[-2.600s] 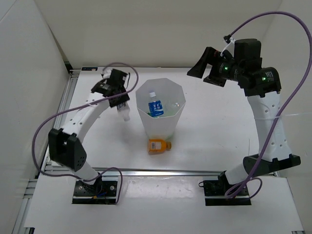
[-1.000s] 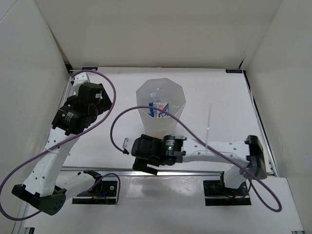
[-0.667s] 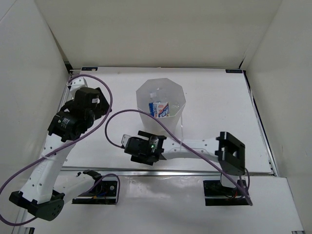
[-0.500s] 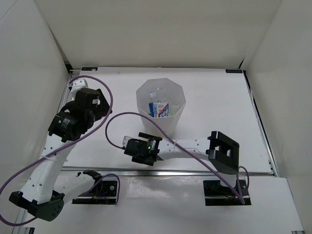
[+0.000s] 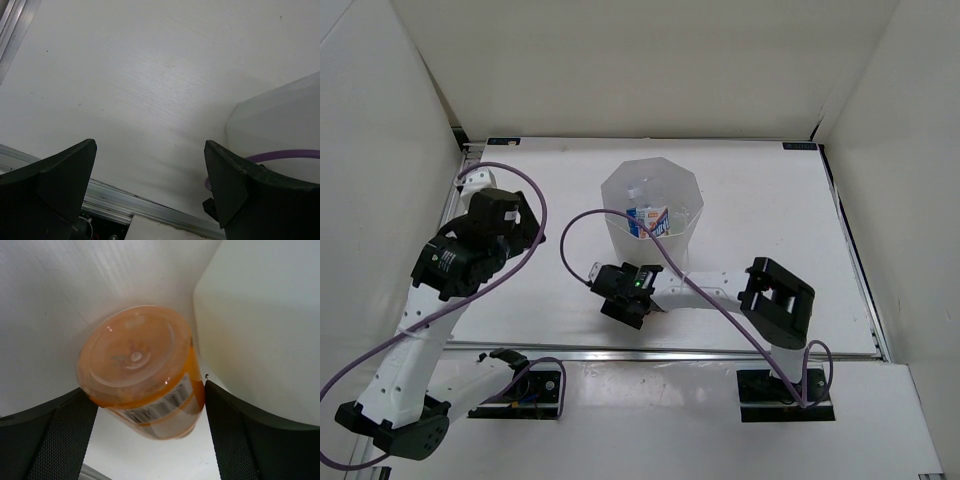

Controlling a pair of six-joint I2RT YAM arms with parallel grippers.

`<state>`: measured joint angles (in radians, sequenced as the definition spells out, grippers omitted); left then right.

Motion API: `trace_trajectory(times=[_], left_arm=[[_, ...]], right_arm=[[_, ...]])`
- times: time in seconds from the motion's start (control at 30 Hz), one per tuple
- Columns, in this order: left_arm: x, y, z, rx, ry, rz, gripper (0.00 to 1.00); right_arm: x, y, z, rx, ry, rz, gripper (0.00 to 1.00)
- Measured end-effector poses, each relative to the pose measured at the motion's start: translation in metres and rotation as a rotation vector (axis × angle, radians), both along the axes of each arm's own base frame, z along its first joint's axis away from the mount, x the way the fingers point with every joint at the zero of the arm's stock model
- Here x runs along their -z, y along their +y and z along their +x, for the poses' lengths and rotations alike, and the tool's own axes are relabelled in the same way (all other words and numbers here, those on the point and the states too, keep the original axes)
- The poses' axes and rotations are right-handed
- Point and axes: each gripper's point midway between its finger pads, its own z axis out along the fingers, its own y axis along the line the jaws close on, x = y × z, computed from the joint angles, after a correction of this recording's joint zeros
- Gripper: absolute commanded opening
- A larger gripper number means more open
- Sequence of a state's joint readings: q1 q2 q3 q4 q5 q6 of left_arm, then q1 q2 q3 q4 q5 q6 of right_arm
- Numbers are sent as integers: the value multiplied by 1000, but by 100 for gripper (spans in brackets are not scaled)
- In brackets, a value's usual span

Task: Put the plastic bottles in the bin

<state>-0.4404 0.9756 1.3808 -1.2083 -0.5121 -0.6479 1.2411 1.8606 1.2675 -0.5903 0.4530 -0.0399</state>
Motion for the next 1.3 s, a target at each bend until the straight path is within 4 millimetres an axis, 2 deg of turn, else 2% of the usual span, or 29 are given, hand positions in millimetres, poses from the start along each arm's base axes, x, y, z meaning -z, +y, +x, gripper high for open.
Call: trace_trajectory(times=[0.1, 0.13, 0.23, 0.33, 0.37, 0.47, 0.53, 0.6, 0.67, 0.73, 0.77, 0.8, 0.87, 0.9, 0.93, 0.97, 1.03, 1.07, 1.1, 1.13, 1.2, 1.27, 1.3], left_arm=[[3, 2, -4, 0, 18, 9, 100], [4, 2, -5, 0, 22, 11, 100], [4, 5, -9, -2, 30, 16, 100], [3, 8, -13, -6, 27, 19, 100], [3, 9, -14, -8, 25, 21, 100], [1, 13, -17, -20, 19, 31, 100], [0, 16, -17, -30, 14, 39, 100], [-2, 19, -17, -41, 3, 45, 100], [-4, 21, -17, -50, -8, 51, 100], [-6, 22, -17, -58, -23, 51, 100], [-6, 22, -16, -58, -28, 49, 100], [-5, 22, -15, -59, -31, 49, 100], [-1, 22, -14, -59, -24, 51, 100], [2, 21, -14, -59, -21, 51, 100], [4, 20, -13, -59, -17, 51, 100], [5, 20, -12, -58, -14, 51, 100], [6, 18, -10, -57, -13, 47, 100], [6, 18, -9, -58, -15, 46, 100], [5, 17, -8, -58, -18, 44, 100], [5, 17, -8, -58, -22, 42, 100], [4, 16, -6, -59, -28, 39, 100], [6, 16, -6, -60, -26, 40, 100], [8, 16, -6, -59, -21, 43, 100]], right_arm=[[8, 1, -5, 2, 41, 20, 80], [9, 2, -7, 0, 54, 24, 70], [11, 6, -11, 3, 83, 36, 52], [10, 15, -16, 16, 127, 53, 46], [9, 18, -18, 22, 143, 59, 41], [-6, 27, -25, 33, 179, 71, 37], [-30, 40, -32, 25, 186, 103, 37], [-67, 60, -38, 1, 178, 169, 37], [-122, 82, -40, -10, 145, 278, 38], [-201, 106, -34, -17, 91, 454, 42], [-246, 114, -26, -11, 47, 564, 51], [-289, 114, -16, 3, 0, 673, 54], [-355, 95, 8, 50, -82, 835, 57], [-380, 75, 23, 92, -121, 895, 61], [-405, 41, 48, 168, -171, 955, 62], [-413, 27, 56, 200, -190, 974, 62], [-425, -17, 91, 324, -244, 1007, 68], [-425, -34, 104, 378, -262, 1005, 68], [-421, -43, 114, 410, -262, 999, 71], [-411, -47, 119, 432, -241, 984, 73], [-383, -41, 121, 441, -175, 931, 79], [-347, -32, 118, 451, -86, 860, 90], [-329, -29, 116, 460, -44, 822, 100]])
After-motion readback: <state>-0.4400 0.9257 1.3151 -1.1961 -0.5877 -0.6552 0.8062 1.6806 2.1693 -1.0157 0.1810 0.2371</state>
